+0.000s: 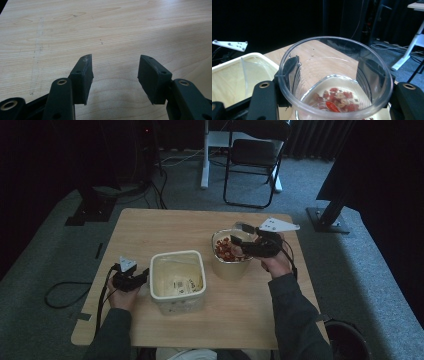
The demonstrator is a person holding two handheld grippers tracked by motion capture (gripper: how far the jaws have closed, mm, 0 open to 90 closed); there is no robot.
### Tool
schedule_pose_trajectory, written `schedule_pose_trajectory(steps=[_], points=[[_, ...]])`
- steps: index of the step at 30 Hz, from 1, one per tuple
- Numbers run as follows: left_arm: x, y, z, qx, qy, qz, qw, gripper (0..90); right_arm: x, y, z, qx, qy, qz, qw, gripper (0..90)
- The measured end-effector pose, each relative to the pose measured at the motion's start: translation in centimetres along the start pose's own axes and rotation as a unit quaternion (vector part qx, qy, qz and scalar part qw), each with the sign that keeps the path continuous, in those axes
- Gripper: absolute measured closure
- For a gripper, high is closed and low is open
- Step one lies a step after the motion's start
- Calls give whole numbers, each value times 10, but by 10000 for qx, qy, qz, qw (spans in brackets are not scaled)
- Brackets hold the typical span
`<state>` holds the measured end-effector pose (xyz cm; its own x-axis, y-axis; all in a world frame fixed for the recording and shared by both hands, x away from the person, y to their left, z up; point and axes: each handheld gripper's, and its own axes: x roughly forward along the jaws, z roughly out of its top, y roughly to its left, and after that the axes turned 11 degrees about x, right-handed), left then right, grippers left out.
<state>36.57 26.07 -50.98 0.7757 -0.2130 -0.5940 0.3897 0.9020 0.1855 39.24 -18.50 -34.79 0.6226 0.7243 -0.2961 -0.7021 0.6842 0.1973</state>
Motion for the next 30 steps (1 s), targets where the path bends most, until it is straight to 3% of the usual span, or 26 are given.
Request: schedule_pose_trajectory(steps=[11, 30], points=[[1, 0, 0, -24, 62, 1, 10000, 463, 9, 12, 7, -56, -9, 293, 9996, 353], [2, -1, 0, -9, 72, 0, 10000, 463, 19, 27, 6, -61, 57, 545, 9985, 353]])
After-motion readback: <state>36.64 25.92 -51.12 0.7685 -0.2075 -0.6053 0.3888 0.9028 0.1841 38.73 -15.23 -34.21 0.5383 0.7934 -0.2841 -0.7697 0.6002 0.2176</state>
